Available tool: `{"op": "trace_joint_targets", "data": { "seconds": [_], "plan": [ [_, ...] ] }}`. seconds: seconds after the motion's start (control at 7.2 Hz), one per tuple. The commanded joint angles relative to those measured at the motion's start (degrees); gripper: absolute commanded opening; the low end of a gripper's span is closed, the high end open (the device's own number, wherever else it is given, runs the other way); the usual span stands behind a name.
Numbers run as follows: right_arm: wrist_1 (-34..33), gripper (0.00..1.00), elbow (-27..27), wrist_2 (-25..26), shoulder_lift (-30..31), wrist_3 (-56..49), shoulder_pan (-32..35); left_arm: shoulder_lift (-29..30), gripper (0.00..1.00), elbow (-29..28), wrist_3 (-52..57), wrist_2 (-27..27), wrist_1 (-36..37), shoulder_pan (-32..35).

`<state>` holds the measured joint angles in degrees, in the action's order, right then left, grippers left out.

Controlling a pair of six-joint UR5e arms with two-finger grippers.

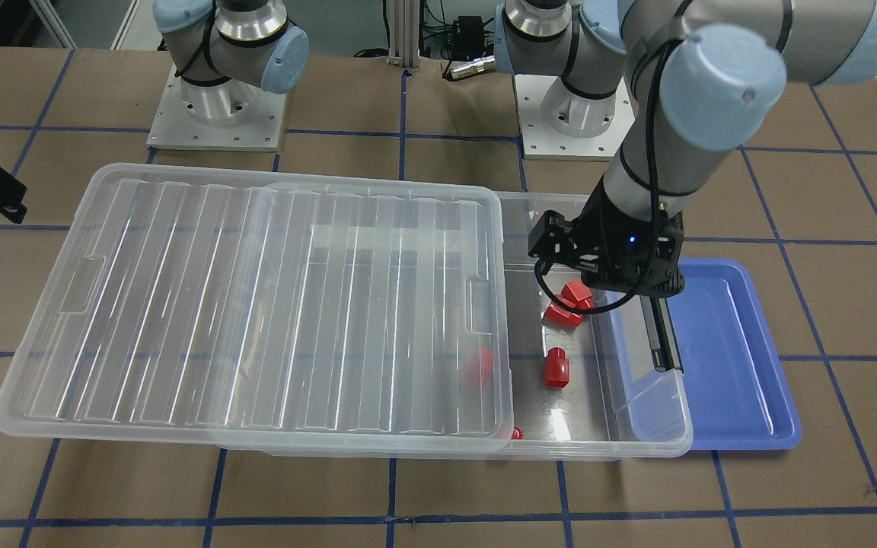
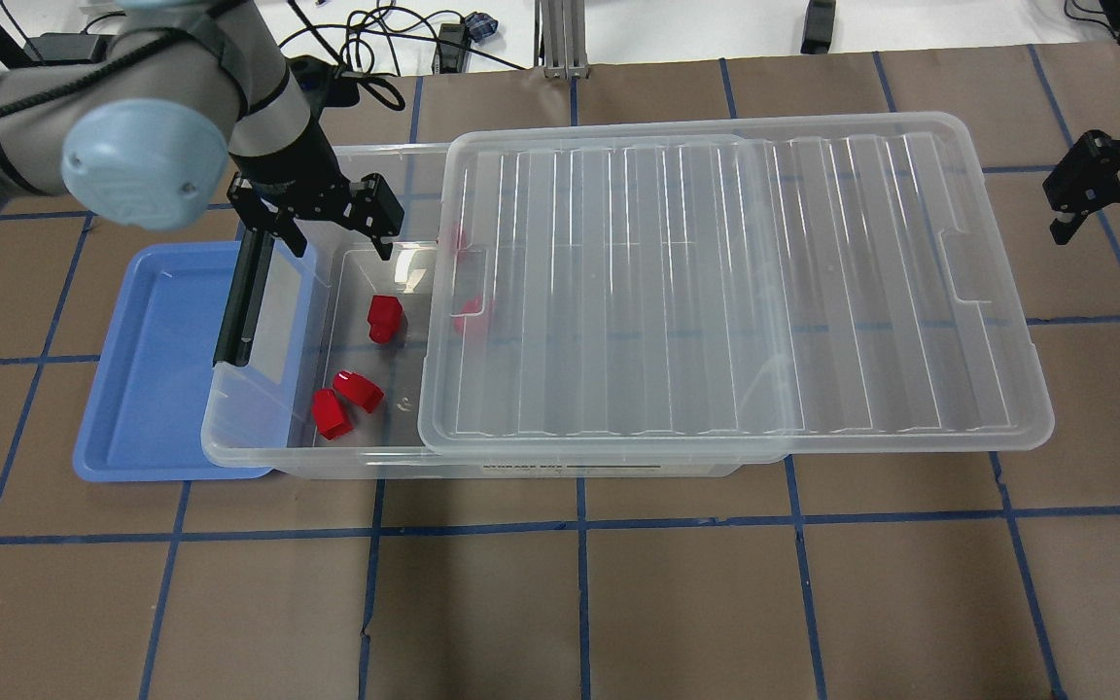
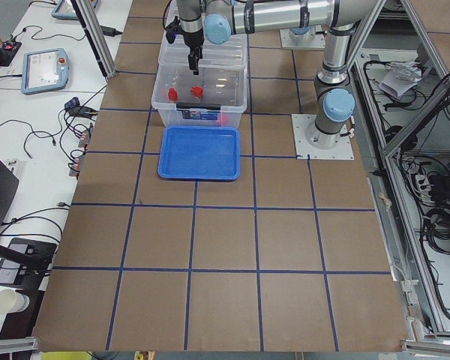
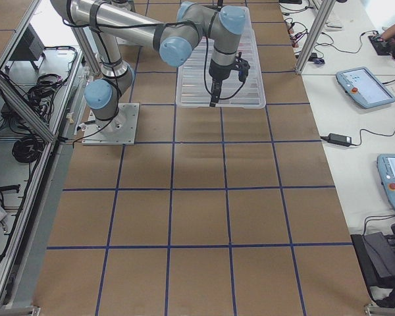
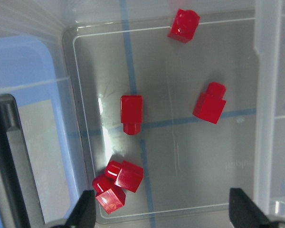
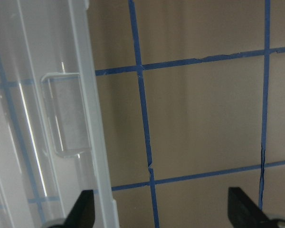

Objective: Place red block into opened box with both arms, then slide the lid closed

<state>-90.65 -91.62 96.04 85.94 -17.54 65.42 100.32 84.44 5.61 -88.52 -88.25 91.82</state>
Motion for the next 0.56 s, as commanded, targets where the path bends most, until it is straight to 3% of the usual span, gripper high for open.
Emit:
{"op": "trace_joint_targets", "data": {
  "seconds": [0.0, 0.42],
  "plan": [
    [-4.08, 1.0, -0.32, 2.03, -3.23, -0.57, -1.52, -3.8, 1.0, -5.24, -0.16, -0.51, -5.61, -0.14],
    [-6.73, 1.0, -3.47, 1.53, -5.0, -0.22, -1.44, -6.01, 1.0, -3.06, 0.63, -0.6, -3.52, -0.76]
  ]
}}
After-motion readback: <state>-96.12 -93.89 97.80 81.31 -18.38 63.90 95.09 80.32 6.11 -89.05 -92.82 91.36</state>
